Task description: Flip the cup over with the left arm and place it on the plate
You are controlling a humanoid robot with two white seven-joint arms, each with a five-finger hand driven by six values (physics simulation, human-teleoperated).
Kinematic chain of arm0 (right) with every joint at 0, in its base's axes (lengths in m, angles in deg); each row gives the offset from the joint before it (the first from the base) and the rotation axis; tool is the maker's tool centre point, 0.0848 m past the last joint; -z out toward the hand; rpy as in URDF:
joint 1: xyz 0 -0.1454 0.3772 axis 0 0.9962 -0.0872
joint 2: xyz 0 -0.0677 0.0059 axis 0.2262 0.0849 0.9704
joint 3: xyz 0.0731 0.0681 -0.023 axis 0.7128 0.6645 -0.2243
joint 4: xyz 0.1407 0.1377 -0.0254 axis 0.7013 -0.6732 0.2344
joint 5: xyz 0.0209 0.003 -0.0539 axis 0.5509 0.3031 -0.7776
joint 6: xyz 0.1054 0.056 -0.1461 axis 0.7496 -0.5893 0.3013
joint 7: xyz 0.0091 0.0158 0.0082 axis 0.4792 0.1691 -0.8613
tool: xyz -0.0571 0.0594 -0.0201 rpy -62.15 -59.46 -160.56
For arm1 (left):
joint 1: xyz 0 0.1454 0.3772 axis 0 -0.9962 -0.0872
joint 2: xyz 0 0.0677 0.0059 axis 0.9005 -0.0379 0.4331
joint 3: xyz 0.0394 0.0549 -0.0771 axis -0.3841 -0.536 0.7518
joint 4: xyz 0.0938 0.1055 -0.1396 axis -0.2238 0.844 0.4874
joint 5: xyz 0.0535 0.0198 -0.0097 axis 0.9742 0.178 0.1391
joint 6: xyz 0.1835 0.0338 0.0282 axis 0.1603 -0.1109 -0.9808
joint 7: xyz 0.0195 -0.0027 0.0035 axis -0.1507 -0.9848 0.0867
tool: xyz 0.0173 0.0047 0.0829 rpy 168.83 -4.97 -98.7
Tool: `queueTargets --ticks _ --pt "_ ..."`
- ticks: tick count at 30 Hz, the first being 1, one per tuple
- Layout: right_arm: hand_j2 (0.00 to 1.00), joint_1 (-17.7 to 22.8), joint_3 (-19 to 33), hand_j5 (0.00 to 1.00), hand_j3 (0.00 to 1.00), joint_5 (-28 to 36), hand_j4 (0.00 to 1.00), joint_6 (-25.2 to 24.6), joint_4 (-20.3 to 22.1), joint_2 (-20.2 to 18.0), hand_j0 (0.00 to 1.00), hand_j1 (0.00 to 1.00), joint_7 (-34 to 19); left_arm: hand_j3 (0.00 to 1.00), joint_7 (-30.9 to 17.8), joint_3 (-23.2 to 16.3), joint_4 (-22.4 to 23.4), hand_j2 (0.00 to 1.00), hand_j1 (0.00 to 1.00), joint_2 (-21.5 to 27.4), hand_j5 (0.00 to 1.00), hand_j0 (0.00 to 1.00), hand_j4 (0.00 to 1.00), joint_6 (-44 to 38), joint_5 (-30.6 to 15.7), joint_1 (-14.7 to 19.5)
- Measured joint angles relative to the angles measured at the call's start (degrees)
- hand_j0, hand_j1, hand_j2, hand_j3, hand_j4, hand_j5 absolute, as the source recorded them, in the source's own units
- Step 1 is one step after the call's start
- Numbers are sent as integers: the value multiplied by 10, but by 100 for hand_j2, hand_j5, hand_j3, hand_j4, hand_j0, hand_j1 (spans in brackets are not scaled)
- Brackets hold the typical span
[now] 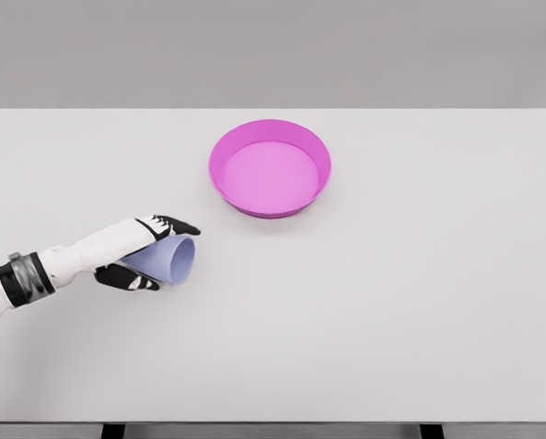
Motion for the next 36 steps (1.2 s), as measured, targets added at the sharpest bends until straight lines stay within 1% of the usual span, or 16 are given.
queueTargets --ticks 2,7,9,13,20,30,36 --pt "100 0 0 100 100 0 100 0 0 0 100 100 0 77 -3 1 0 77 77 0 77 77 77 -2 -4 0" --pt "100 0 0 100 100 0 100 0 0 0 100 100 0 76 -8 1 -1 76 76 0 76 76 76 -3 -13 -1" --pt "100 0 0 100 100 0 100 0 0 0 100 100 0 72 -8 1 -1 72 72 0 72 72 72 -2 -11 0" --pt "100 0 0 100 100 0 100 0 0 0 100 100 0 73 -12 0 0 73 73 0 73 73 73 0 -8 4" --pt "100 -1 0 100 100 0 100 0 0 0 100 100 0 73 -13 -1 0 73 73 -1 73 73 73 2 -19 11" --pt "100 0 0 100 100 0 100 0 0 0 100 100 0 74 -16 -1 5 74 74 -2 74 74 74 3 -67 22" --pt "100 0 0 100 100 0 100 0 0 0 100 100 0 74 -24 -2 31 74 74 -22 74 74 74 3 -103 43"
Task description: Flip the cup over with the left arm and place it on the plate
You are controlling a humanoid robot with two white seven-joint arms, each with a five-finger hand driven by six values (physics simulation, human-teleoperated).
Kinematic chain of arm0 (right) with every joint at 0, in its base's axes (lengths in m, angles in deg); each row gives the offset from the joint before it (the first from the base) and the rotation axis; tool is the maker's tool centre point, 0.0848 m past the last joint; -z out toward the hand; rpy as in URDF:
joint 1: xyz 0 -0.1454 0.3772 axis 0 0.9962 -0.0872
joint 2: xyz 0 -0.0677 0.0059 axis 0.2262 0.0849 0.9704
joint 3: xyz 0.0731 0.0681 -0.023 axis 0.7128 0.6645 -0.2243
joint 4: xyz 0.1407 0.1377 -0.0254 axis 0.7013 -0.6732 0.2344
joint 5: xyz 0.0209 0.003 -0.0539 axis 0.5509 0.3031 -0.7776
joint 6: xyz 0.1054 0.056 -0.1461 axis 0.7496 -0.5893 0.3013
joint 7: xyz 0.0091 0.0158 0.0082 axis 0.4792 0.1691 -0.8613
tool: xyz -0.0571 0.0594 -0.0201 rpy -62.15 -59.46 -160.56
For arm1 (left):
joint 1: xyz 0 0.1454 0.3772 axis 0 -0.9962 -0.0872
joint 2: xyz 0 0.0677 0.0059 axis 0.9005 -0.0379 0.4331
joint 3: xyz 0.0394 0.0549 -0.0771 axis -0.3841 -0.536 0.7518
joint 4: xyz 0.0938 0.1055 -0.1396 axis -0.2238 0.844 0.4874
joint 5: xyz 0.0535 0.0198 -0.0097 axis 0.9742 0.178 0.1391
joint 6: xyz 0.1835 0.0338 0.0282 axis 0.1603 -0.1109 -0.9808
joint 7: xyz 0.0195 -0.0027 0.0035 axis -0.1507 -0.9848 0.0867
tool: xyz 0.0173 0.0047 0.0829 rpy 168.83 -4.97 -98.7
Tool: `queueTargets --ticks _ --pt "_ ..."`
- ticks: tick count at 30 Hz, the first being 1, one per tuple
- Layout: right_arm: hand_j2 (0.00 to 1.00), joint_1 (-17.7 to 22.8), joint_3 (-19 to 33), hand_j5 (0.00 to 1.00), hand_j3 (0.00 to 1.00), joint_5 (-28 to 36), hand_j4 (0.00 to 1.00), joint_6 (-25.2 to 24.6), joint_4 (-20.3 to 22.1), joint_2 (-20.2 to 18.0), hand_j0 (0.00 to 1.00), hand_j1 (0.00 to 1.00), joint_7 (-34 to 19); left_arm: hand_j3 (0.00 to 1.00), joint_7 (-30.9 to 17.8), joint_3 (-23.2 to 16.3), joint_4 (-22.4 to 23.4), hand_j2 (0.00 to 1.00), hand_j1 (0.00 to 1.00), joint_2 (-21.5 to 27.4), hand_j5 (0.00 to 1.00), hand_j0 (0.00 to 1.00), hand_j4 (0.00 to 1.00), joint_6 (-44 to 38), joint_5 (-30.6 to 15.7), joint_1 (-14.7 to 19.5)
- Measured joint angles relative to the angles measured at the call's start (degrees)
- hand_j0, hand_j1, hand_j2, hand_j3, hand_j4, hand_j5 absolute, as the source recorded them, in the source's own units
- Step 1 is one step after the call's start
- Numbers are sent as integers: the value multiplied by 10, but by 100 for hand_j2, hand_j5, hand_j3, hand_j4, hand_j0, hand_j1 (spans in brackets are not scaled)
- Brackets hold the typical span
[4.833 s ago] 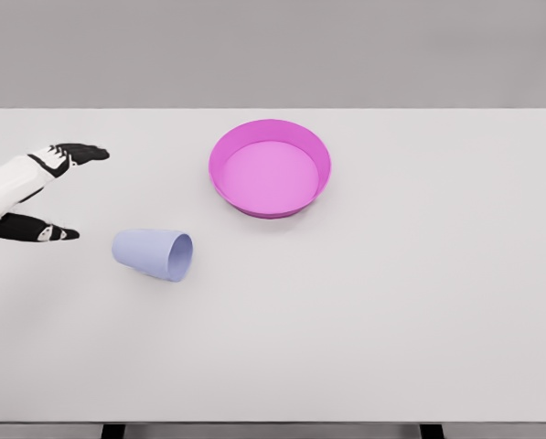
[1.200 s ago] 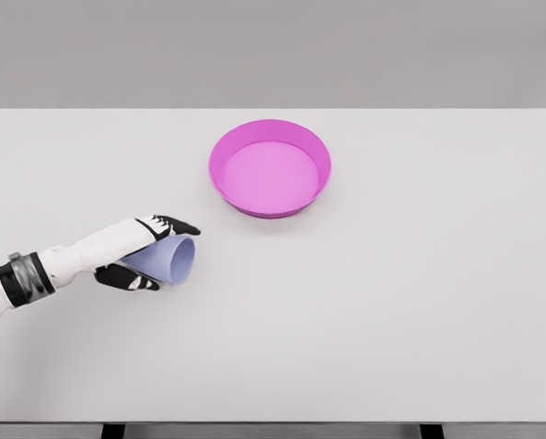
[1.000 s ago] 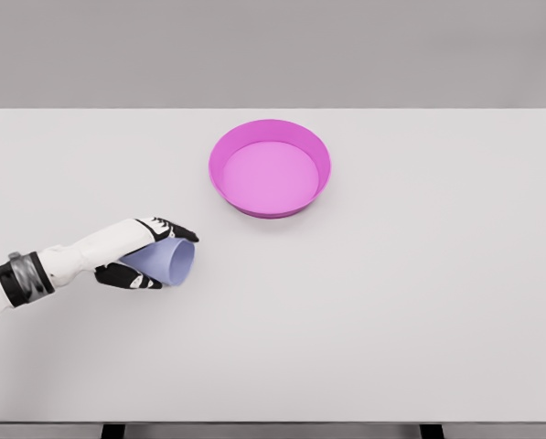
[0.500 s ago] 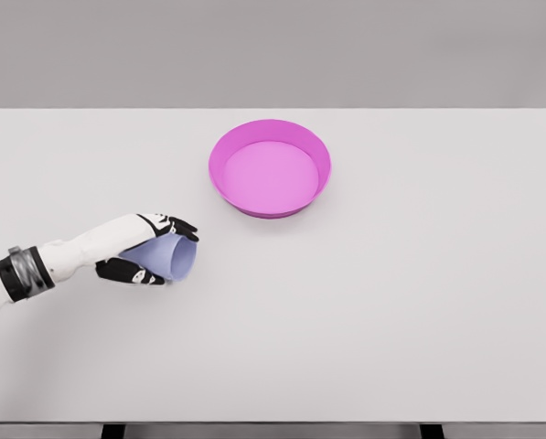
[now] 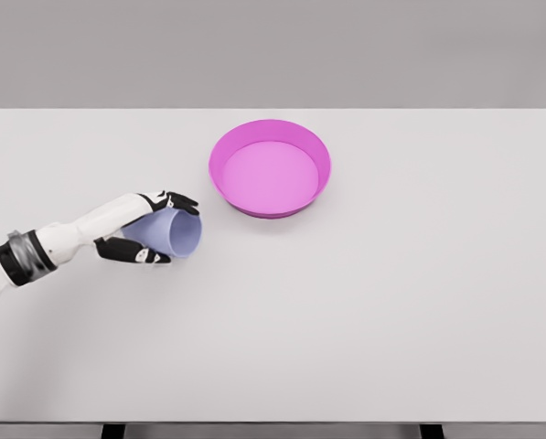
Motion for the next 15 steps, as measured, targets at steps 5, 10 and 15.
queueTargets --ticks 5,10,15 --pt "100 0 0 100 100 0 100 0 0 0 100 100 0 74 -2 0 8 74 74 -23 74 74 74 0 -15 5" --pt "100 0 0 100 100 0 100 0 0 0 100 100 0 74 -4 0 10 74 74 -50 74 74 74 0 -21 10" --pt "100 0 0 100 100 0 100 0 0 0 100 100 0 74 -5 1 14 74 74 -62 74 74 74 0 -32 23"
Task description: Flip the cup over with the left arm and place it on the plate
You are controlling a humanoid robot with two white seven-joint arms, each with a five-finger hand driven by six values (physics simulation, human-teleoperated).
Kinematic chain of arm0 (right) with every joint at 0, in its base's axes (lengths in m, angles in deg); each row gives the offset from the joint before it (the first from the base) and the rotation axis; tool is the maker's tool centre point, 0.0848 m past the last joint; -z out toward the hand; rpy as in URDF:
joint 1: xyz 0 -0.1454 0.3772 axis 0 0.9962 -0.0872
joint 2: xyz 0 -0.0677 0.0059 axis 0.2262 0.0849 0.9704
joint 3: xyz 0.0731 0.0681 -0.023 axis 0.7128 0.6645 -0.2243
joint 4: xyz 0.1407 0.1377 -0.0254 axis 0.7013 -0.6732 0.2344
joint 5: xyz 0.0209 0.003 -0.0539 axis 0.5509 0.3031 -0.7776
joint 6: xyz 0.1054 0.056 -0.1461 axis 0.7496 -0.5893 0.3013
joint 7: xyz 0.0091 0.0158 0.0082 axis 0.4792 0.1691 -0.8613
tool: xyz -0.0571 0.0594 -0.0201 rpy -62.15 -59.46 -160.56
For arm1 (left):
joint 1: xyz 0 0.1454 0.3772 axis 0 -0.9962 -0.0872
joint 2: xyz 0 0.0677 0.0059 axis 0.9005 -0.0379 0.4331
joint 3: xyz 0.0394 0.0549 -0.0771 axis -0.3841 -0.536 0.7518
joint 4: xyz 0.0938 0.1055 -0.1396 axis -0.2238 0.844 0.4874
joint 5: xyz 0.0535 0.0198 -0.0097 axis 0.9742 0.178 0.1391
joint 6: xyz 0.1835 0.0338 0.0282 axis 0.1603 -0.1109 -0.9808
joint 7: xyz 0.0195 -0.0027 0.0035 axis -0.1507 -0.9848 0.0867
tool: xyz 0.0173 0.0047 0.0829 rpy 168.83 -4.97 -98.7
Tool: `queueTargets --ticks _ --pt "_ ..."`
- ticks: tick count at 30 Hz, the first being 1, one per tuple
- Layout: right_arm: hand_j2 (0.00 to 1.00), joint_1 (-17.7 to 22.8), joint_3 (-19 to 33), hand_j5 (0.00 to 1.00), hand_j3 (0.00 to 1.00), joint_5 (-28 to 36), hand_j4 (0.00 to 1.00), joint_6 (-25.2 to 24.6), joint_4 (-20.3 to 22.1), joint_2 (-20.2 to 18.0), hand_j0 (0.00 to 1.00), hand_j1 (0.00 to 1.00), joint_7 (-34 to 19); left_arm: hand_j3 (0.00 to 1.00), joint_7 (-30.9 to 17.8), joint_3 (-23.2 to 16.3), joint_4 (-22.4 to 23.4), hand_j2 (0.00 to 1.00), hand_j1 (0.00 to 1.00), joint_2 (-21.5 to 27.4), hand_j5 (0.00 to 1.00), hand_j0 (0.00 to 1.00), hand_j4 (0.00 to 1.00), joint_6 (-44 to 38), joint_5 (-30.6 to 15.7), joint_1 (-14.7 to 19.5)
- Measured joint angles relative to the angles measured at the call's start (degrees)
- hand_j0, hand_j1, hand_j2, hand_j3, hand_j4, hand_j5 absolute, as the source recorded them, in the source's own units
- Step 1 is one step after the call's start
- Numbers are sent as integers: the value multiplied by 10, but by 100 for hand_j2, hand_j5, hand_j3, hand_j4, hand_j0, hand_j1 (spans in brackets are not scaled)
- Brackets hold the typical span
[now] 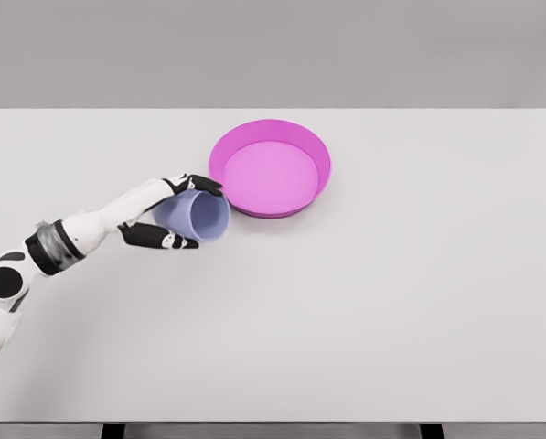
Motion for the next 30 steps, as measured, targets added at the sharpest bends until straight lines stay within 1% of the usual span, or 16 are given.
queueTargets --ticks 6,9,13,21,23,24,30 --pt "100 -1 0 100 100 0 100 0 0 0 100 100 0 73 -18 1 32 73 73 -15 73 73 73 0 -37 10" --pt "100 0 0 100 100 0 100 0 0 0 100 100 0 73 -21 4 43 73 73 -23 73 73 73 0 -45 11" --pt "100 -1 0 100 100 0 100 0 0 0 100 100 0 73 -23 7 51 73 73 -33 73 73 73 0 -49 19" --pt "100 0 0 100 100 0 100 0 0 0 100 100 0 72 -25 6 78 72 72 -60 72 72 72 0 -48 55" --pt "100 0 0 100 100 0 100 0 0 0 100 100 0 72 -32 5 86 72 72 -68 72 72 72 0 -47 58" --pt "100 0 0 100 100 0 100 0 0 0 100 100 0 72 -36 6 91 72 72 -73 72 72 72 0 -47 65" --pt "100 0 0 100 100 0 100 0 0 0 100 100 0 72 -44 8 110 72 72 -95 72 72 72 0 -47 73"
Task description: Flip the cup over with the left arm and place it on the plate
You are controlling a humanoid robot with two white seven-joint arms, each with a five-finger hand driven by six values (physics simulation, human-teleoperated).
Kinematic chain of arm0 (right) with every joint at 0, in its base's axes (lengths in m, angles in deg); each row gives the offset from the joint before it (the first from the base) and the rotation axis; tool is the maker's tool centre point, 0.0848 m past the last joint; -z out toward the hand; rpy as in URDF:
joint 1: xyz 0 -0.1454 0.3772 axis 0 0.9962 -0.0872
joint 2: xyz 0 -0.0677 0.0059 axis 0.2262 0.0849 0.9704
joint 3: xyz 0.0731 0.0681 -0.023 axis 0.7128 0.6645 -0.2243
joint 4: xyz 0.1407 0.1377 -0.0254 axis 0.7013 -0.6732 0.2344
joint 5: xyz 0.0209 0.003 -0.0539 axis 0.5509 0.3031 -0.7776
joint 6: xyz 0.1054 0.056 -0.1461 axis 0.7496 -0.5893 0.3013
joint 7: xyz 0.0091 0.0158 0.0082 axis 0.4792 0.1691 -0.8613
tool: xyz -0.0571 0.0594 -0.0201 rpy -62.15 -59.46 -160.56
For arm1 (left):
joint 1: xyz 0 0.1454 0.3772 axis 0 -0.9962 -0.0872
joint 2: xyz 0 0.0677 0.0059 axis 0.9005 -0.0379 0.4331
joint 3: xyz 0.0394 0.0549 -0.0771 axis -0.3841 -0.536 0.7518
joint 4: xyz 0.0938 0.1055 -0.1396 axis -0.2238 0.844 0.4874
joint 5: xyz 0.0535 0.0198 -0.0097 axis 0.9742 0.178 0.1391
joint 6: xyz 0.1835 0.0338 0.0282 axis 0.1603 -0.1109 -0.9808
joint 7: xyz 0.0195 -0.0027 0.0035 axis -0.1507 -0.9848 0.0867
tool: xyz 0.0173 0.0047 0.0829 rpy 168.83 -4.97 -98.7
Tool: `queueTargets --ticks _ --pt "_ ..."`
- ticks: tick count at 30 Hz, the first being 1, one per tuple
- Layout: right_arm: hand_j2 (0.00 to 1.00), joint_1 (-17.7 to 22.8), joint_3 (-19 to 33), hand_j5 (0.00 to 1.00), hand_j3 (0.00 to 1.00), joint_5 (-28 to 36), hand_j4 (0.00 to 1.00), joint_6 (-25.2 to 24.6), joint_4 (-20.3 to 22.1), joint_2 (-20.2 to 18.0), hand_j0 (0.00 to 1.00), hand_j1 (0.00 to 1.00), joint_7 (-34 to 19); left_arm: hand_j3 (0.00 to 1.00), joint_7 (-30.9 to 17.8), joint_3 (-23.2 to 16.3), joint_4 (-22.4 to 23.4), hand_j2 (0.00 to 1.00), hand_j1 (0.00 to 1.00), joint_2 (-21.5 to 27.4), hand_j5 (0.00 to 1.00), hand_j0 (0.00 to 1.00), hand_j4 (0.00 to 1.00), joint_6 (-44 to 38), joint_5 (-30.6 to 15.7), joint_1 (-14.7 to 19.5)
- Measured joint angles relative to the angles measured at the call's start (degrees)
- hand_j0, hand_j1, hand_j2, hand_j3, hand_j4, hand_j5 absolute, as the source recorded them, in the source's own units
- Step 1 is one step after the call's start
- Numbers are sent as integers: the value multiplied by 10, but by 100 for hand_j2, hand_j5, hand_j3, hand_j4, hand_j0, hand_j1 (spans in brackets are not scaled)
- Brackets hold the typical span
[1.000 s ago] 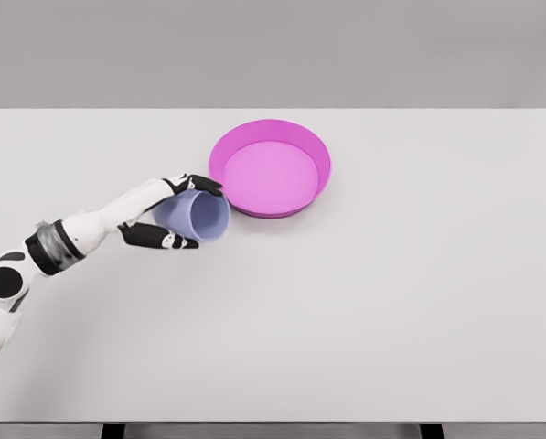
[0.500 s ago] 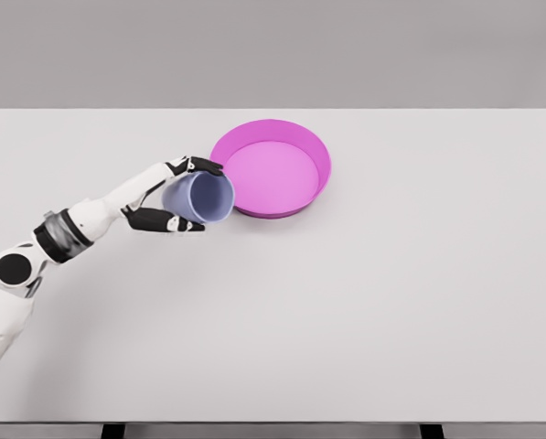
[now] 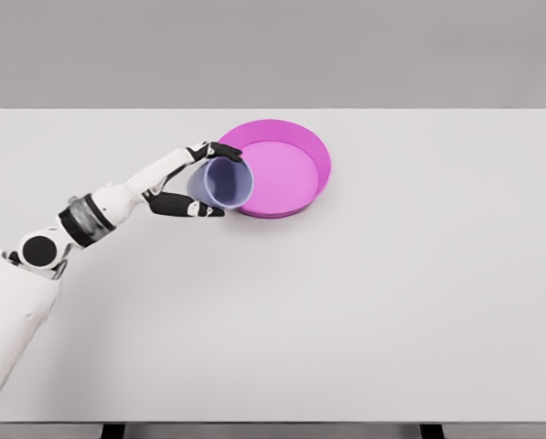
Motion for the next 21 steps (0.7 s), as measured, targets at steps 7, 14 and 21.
queueTargets --ticks 7,14,21 --pt "100 0 0 100 100 0 100 0 0 0 100 100 0 72 -16 2 17 72 72 -26 72 72 72 0 -1 18" --pt "100 0 0 100 100 0 100 0 0 0 100 100 0 72 -22 3 36 72 72 -40 72 72 72 0 -2 36" --pt "100 0 0 100 100 0 100 0 0 0 100 100 0 72 -26 2 70 72 72 -59 72 72 72 0 1 51"
